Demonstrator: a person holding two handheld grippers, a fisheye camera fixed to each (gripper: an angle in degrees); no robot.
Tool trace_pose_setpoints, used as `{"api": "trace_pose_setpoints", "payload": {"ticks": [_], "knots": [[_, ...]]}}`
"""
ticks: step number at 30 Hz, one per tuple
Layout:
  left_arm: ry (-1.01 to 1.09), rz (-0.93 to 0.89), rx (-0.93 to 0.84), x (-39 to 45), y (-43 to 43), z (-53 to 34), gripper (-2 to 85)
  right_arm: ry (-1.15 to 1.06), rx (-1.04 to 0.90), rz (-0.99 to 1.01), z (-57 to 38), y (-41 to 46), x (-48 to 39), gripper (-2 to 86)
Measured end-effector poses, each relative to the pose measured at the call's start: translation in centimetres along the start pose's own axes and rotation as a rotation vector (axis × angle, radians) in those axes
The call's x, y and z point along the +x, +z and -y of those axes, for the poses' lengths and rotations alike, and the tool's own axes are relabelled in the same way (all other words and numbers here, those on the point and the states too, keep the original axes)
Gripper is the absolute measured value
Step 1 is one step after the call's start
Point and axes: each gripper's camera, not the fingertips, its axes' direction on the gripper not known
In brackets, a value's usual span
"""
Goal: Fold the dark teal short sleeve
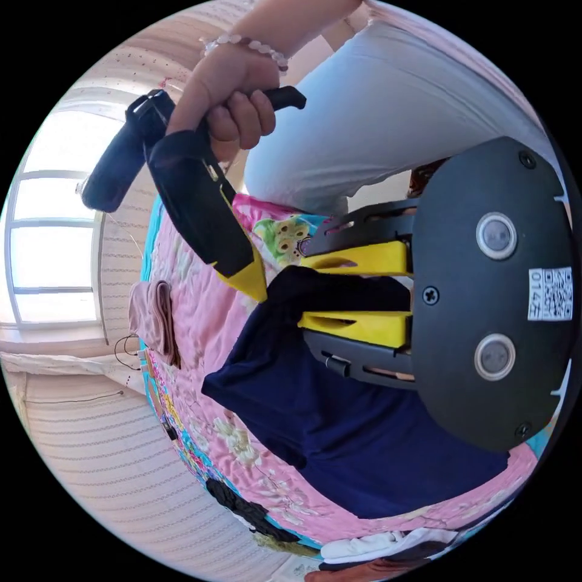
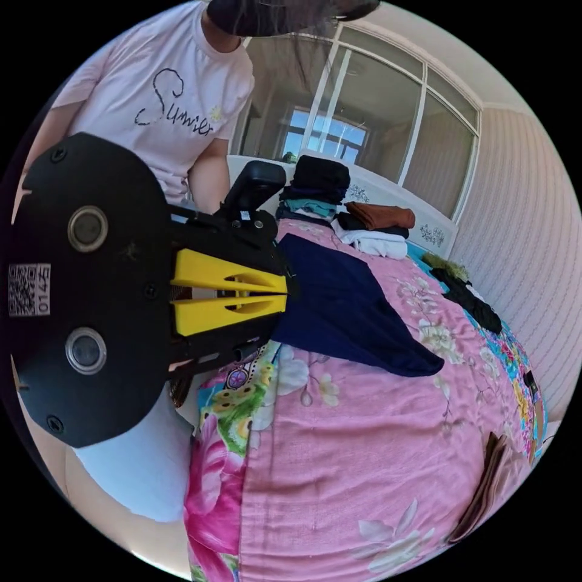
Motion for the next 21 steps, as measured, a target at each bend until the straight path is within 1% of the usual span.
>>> {"api": "trace_pose_setpoints", "payload": {"ticks": [1, 2, 4, 5, 7, 11, 14, 16, 17, 19, 21], "knots": [[-0.019, -0.01, 0.001, -0.4, -0.2, 0.1, 3.3, -0.062, 0.013, -0.017, 0.6, -0.6, -0.2, 1.5], [-0.056, -0.043, 0.008, -1.2, -0.6, 0.1, 1.5, -0.074, 0.036, -0.032, 0.9, -1.0, -0.1, 1.8], [-0.085, -0.068, 0.025, -2.2, -1.0, 0.0, 0.4, -0.057, 0.173, -0.098, 2.5, -2.6, 0.9, 5.0], [-0.087, -0.069, 0.025, -2.5, -1.1, -0.1, 0.0, -0.048, 0.198, -0.106, 3.0, -2.8, 1.3, 6.2], [-0.094, -0.064, 0.019, -2.9, -1.3, -0.2, -0.3, 0.014, 0.201, -0.1, 5.8, -2.0, 3.3, 10.3], [-0.134, -0.07, 0.05, -4.1, -2.7, -0.4, -0.5, 0.101, 0.252, -0.07, 9.2, 0.6, 5.2, 14.1], [-0.183, -0.092, 0.089, -5.6, -4.3, -0.4, -0.6, 0.14, 0.174, -0.129, 11.7, 3.7, 5.7, 11.7], [-0.23, -0.102, 0.128, -6.9, -6.0, -0.6, -0.7, 0.149, 0.149, -0.14, 13.2, 4.5, 4.9, 4.9], [-0.268, -0.11, 0.162, -8.0, -7.4, -1.0, -0.7, 0.142, 0.141, -0.125, 13.6, 4.6, 4.4, 4.5], [-0.33, -0.107, 0.226, -9.9, -9.7, -2.1, -0.7, -0.002, 0.142, -0.126, 14.9, 5.3, 0.5, 3.5], [-0.425, -0.086, 0.272, -12.8, -12.7, -4.0, -0.7, -0.097, 0.1, -0.14, 16.3, 6.5, -2.7, 3.0]]}}
